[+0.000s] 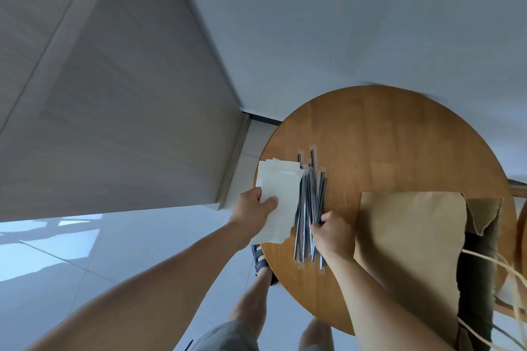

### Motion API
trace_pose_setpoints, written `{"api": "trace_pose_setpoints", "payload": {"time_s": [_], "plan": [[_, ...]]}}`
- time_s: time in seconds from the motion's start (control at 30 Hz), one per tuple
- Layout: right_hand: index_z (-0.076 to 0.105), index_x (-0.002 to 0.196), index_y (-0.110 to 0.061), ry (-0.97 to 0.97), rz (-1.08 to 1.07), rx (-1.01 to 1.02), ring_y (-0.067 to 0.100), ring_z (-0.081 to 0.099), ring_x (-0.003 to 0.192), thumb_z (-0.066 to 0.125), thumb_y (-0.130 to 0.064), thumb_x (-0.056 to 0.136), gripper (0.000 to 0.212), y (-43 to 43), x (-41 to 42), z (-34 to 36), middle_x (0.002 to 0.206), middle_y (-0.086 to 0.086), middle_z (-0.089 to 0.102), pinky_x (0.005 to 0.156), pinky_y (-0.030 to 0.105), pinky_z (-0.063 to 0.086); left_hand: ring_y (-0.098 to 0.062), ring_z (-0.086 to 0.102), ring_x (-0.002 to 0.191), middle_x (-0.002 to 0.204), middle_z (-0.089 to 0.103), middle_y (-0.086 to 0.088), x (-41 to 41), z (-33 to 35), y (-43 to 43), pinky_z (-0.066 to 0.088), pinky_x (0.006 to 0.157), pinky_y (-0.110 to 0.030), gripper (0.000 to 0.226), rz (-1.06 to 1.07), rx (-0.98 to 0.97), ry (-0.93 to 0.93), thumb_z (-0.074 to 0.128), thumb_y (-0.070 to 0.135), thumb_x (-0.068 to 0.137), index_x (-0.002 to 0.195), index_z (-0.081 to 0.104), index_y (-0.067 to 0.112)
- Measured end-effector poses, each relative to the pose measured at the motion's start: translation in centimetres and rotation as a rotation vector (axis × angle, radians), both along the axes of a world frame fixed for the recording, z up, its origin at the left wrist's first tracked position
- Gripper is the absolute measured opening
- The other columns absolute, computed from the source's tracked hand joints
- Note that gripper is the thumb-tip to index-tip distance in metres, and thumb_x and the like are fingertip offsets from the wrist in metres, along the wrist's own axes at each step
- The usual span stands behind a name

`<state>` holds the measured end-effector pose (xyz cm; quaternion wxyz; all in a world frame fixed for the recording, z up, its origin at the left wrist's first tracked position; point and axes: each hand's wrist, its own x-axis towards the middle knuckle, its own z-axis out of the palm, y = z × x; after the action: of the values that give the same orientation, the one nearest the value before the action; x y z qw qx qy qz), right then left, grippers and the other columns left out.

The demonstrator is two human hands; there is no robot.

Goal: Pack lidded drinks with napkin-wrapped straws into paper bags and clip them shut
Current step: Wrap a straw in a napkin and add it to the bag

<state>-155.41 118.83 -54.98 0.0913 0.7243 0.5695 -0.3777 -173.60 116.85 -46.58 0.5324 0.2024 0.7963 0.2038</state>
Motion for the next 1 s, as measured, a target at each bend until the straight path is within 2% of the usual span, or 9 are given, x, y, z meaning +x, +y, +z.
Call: {"api": "trace_pose_setpoints", "payload": {"time_s": [0.17, 0.3, 0.37, 0.53, 0.63, 0.7, 0.8, 0.9, 1.0], "plan": [[0.063, 0.113, -0.024, 0.026, -0.056, 0.043, 0.018, 0.063, 0.08, 0.057, -0.031, 0.092, 0.023, -0.2, 0.4, 1.0, 0.082, -0.01, 0.059, 0.062, 0.027, 0.041, -0.019, 0.063, 0.088, 0.101, 0.067, -0.002, 0.8, 0.5, 0.1, 0.052, 0.068, -0.028, 0.014, -0.011, 0.0, 0.006, 0.058, 0.029, 0.095, 0.101, 0.062, 0.017], [0.063, 0.107, -0.023, 0.107, -0.089, 0.166, 0.008, 0.057, 0.068, 0.056, -0.03, 0.095, 0.015, -0.3, 0.2, 3.5, 0.087, -0.01, 0.064, 0.052, 0.019, 0.035, -0.015, 0.059, 0.079, 0.099, 0.064, -0.008, 1.3, 1.8, 1.0, 0.046, 0.059, -0.023, 0.02, -0.016, 0.006, 0.032, 0.054, 0.028, 0.097, 0.101, 0.059, 0.008], [0.062, 0.094, -0.025, 0.269, -0.127, 0.275, 0.002, 0.056, 0.065, 0.058, -0.026, 0.094, 0.004, 0.1, -0.1, 5.8, 0.079, -0.014, 0.065, 0.049, 0.009, 0.033, -0.016, 0.058, 0.075, 0.1, 0.064, -0.012, 1.5, 3.2, 1.8, 0.046, 0.06, -0.025, 0.022, 0.013, 0.027, 0.024, 0.051, 0.023, 0.097, 0.105, 0.058, 0.004], [0.064, 0.092, -0.029, 0.726, -0.101, 0.356, 0.002, 0.063, 0.072, 0.061, -0.028, 0.095, 0.004, 1.8, -0.9, 13.5, 0.077, -0.022, 0.066, 0.061, 0.01, 0.046, -0.024, 0.058, 0.08, 0.094, 0.062, -0.014, 2.7, 8.6, 4.9, 0.051, 0.072, -0.038, 0.023, 0.002, 0.157, -0.01, 0.05, 0.018, 0.094, 0.107, 0.057, 0.001], [0.065, 0.087, -0.029, 0.734, -0.082, 0.369, 0.004, 0.062, 0.069, 0.062, -0.033, 0.093, 0.008, 3.1, -1.0, 16.6, 0.074, -0.018, 0.066, 0.061, 0.016, 0.047, -0.024, 0.053, 0.081, 0.09, 0.057, -0.015, 3.8, 12.0, 6.1, 0.048, 0.074, -0.043, 0.037, 0.02, 0.246, -0.079, 0.056, 0.023, 0.082, 0.107, 0.056, -0.004], [0.063, 0.082, -0.032, 0.739, -0.074, 0.377, 0.001, 0.062, 0.068, 0.064, -0.032, 0.093, 0.011, 3.8, -0.3, 18.4, 0.073, -0.021, 0.066, 0.06, 0.013, 0.046, -0.025, 0.055, 0.081, 0.09, 0.06, -0.019, 4.5, 13.9, 6.2, 0.05, 0.076, -0.047, 0.049, 0.038, 0.296, -0.143, 0.058, 0.031, 0.072, 0.105, 0.059, -0.005], [0.063, 0.08, -0.036, 0.768, -0.029, 0.354, -0.004, 0.061, 0.071, 0.065, -0.03, 0.093, 0.014, 4.6, 1.0, 20.6, 0.073, -0.027, 0.065, 0.063, 0.008, 0.042, -0.024, 0.064, 0.081, 0.095, 0.069, -0.021, 5.4, 16.1, 6.0, 0.054, 0.084, -0.052, 0.041, -0.001, 0.379, -0.137, 0.069, 0.038, 0.077, 0.095, 0.068, 0.001], [0.067, 0.08, -0.032, 0.741, 0.023, 0.35, -0.003, 0.06, 0.068, 0.069, -0.033, 0.09, 0.01, 4.7, 2.0, 22.4, 0.069, -0.02, 0.065, 0.064, 0.012, 0.04, -0.035, 0.068, 0.088, 0.098, 0.07, -0.022, 5.9, 17.6, 5.6, 0.052, 0.089, -0.059, 0.042, 0.004, 0.428, -0.151, 0.073, 0.039, 0.076, 0.095, 0.07, 0.003], [0.06, 0.084, -0.038, 0.658, -0.016, 0.479, -0.005, 0.06, 0.075, 0.078, -0.039, 0.08, 0.019, 4.7, 3.5, 24.7, 0.078, -0.017, 0.065, 0.061, 0.009, 0.042, -0.026, 0.072, 0.091, 0.095, 0.076, -0.003, 6.5, 19.4, 5.4, 0.056, 0.089, -0.052, 0.017, -0.016, 0.49, -0.192, 0.072, 0.029, 0.087, 0.099, 0.073, 0.017]]}}
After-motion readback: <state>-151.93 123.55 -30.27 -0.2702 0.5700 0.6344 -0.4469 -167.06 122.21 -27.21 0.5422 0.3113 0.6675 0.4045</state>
